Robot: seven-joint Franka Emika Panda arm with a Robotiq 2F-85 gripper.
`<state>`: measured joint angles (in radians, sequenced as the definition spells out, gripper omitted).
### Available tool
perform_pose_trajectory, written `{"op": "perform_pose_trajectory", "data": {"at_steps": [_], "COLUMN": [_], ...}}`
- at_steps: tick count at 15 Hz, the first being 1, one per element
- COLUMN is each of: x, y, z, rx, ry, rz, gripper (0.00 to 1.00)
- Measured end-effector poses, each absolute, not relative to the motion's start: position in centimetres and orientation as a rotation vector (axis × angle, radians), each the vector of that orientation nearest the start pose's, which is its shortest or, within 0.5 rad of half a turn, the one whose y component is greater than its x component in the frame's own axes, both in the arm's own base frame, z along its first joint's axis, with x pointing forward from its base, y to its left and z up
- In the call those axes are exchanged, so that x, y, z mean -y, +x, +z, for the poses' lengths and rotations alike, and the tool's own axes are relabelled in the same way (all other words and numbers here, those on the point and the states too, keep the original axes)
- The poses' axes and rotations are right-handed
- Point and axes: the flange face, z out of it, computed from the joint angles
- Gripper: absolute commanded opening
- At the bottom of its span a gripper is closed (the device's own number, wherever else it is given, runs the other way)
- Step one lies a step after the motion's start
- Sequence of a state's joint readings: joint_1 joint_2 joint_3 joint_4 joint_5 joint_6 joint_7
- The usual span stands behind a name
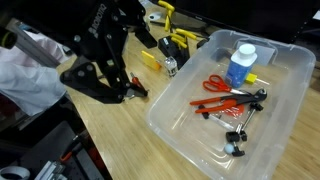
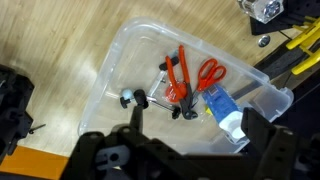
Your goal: Put the pair of scissors on the table
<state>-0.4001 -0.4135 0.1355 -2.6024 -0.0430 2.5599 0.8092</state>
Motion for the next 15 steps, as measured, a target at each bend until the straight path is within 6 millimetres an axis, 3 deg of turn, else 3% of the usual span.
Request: {"op": "perform_pose_trajectory", "data": {"at_steps": [8, 12, 15], "x": [11.4, 14.1, 16.3], "y": [41.5, 42.0, 43.6], "z": [42.8, 40.5, 38.3], "rx": [-1.535, -1.709, -1.771], "ry": [-2.648, -2.5, -2.423], "rz": [-0.564, -0.532, -0.507], "gripper": [1.0, 1.0, 1.0]}}
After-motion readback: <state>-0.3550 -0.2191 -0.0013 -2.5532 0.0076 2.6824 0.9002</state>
